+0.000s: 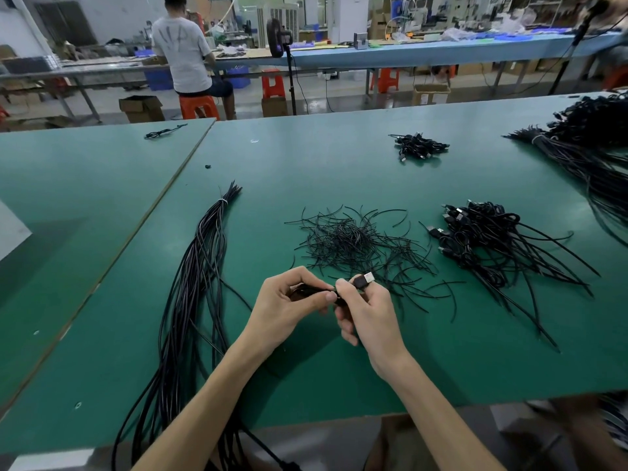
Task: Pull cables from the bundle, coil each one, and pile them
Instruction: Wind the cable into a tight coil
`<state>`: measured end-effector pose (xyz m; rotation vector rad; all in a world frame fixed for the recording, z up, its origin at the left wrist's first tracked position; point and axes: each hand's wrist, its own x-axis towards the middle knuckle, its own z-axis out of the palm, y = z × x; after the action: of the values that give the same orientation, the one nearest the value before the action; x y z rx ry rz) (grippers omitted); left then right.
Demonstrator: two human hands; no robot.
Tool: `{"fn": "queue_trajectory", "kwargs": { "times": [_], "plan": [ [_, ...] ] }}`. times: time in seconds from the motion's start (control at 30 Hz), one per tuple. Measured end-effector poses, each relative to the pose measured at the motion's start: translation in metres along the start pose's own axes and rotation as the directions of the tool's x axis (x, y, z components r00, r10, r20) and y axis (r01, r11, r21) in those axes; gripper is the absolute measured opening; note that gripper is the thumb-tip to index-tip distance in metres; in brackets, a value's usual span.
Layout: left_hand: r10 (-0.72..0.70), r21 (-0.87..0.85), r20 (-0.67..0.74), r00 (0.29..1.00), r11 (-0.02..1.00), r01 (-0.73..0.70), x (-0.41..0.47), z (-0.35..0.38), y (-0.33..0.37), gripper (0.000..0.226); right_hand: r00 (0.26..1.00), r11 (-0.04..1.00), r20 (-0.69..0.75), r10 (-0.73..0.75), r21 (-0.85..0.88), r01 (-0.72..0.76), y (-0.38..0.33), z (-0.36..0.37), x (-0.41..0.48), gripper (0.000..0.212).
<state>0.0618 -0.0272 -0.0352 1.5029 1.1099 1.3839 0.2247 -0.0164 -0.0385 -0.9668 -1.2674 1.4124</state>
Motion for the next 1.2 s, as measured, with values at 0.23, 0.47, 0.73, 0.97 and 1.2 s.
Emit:
{"fn": "queue_trajectory", "kwargs": {
  "times": [0.23, 0.47, 0.73, 0.97, 1.2],
  "plan": [
    [0.021, 0.013, -0.039, 0.999, 1.000, -0.020, 0.001, 0.002, 0.004, 0.022, 0.999, 1.000, -0.029, 0.014, 0.001, -0.014, 0.002, 0.000, 0.001, 0.030],
    [0.006, -0.020, 0.029, 1.000, 1.000, -0.006, 0.000, 0.001, 0.003, 0.014, 1.000, 1.000, -0.011, -0.013, 0.000, 0.013, -0.001, 0.001, -0.002, 0.037],
    [-0.026, -0.042, 0.054, 0.998, 0.999, 0.029, 0.002, 0.003, 0.000, 0.023, 0.995, 0.997, -0.066, -0.071, -0.044, 0.069, 0.005, -0.001, 0.000, 0.029],
    [-0.093, -0.055, 0.110, 0.990, 0.994, 0.099, 0.004, 0.000, -0.007, 0.015, 0.984, 0.984, -0.099, -0.150, -0.111, 0.139, 0.009, -0.001, 0.002, 0.028],
    [-0.109, -0.030, 0.116, 0.987, 0.993, 0.113, 0.004, -0.001, -0.009, 0.015, 0.983, 0.981, -0.101, -0.156, -0.134, 0.142, 0.008, -0.001, 0.002, 0.029]
  ]
}}
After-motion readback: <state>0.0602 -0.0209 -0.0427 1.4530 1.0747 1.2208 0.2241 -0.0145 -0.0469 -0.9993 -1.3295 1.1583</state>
